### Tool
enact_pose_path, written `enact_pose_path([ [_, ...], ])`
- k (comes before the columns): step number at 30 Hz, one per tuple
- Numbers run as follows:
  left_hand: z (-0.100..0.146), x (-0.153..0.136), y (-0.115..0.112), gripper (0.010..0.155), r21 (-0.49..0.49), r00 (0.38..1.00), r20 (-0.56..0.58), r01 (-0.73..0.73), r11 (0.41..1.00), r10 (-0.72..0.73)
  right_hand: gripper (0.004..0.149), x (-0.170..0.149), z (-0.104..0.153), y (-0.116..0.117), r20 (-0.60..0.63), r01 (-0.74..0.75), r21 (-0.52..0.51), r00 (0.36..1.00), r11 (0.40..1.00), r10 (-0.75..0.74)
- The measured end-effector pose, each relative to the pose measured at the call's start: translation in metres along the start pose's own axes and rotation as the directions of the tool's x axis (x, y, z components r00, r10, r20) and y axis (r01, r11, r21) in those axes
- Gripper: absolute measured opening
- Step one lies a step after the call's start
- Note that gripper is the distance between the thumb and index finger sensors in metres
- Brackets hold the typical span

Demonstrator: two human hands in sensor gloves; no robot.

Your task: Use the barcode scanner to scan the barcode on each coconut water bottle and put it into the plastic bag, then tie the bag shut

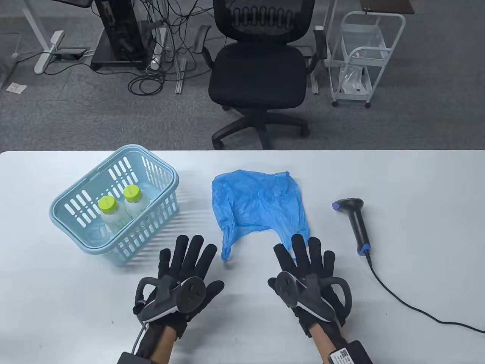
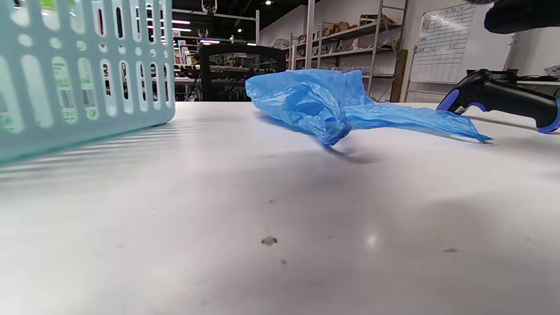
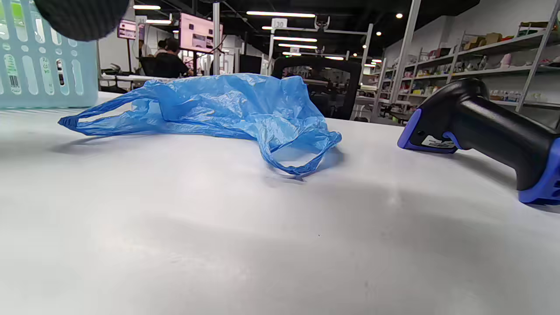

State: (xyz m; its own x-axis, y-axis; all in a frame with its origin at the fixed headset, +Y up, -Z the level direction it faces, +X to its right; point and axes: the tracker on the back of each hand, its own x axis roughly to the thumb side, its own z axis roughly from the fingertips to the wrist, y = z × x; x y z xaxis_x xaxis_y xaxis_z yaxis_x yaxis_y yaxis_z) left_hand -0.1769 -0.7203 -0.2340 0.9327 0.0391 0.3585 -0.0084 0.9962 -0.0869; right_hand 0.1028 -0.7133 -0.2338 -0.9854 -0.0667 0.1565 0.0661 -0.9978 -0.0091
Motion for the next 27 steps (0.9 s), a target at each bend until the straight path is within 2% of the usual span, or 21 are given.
enact_pose_path([
  [6, 0.002, -0.007, 0.004, 0.086, 0.021, 1.000, -0.027, 0.006, 1.000, -0.005, 0.081, 0.002, -0.001, -0.003, 0.024, 0.019, 0.018, 1.000, 1.000, -0.020],
  [9, 0.003, -0.010, 0.006, 0.086, 0.036, 0.999, -0.042, 0.003, 0.999, -0.002, 0.083, -0.003, -0.014, -0.013, 0.024, 0.086, 0.027, 0.996, 0.996, -0.087],
  [12, 0.004, -0.013, 0.006, 0.086, 0.034, 0.998, -0.059, 0.011, 0.999, -0.009, 0.087, -0.005, -0.039, -0.021, 0.014, 0.116, 0.032, 0.993, 0.993, -0.116],
  [18, 0.012, -0.022, 0.008, 0.086, 0.039, 0.992, -0.122, -0.014, 0.999, 0.018, 0.090, -0.002, -0.114, -0.019, -0.004, 0.066, 0.109, 0.998, 0.992, -0.066],
  [23, 0.017, -0.030, 0.007, 0.086, 0.031, 0.985, -0.171, -0.032, 0.999, 0.037, 0.093, -0.004, -0.168, 0.011, -0.028, 0.100, 0.262, 0.995, 0.960, -0.096],
  [27, 0.020, -0.035, 0.006, 0.086, 0.025, 0.980, -0.197, -0.027, 0.999, 0.032, 0.093, -0.003, -0.192, 0.038, -0.022, 0.101, 0.389, 0.995, 0.916, -0.101],
])
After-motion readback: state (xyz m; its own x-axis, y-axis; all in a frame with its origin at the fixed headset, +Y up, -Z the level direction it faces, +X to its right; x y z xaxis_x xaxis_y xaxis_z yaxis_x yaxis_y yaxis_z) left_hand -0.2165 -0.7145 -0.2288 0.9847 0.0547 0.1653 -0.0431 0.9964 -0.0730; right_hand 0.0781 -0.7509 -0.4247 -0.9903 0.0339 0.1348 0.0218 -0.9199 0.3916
